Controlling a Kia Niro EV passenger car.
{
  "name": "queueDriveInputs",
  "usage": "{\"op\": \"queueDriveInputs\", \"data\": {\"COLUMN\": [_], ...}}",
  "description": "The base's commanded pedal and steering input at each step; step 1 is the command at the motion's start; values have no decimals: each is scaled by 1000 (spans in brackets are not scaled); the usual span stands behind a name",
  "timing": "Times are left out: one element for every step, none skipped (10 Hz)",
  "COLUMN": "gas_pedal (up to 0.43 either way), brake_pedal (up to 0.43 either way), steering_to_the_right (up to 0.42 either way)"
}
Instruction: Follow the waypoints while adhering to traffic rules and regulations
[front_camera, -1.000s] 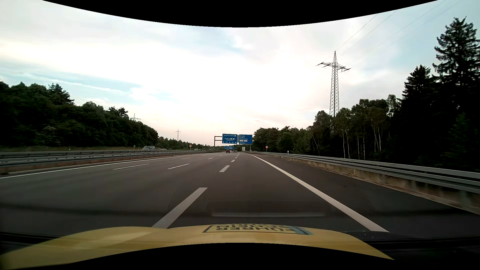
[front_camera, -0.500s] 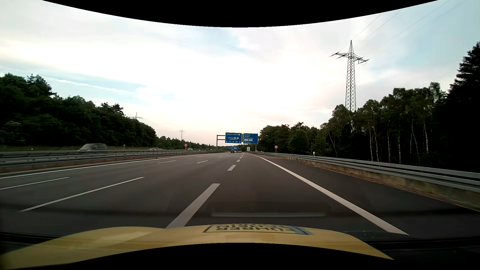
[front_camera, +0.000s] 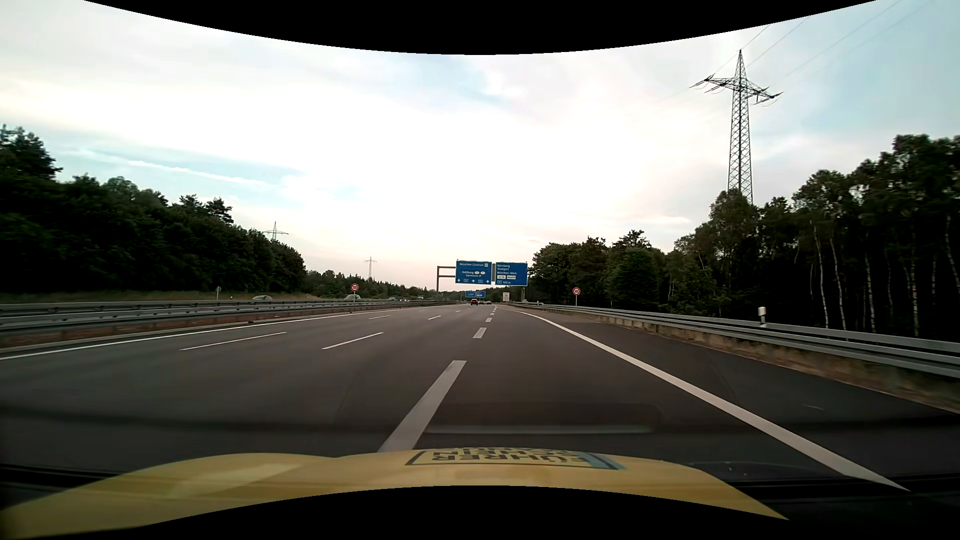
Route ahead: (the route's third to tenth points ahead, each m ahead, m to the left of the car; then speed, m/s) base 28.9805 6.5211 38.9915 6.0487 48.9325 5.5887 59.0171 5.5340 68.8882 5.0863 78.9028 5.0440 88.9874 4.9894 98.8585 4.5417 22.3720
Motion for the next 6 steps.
{"op": "queueDriveInputs", "data": {"gas_pedal": [209,197,189,177,169,169], "brake_pedal": [0,0,0,0,0,0], "steering_to_the_right": [-8,-8,-8,-7,-7,-6]}}
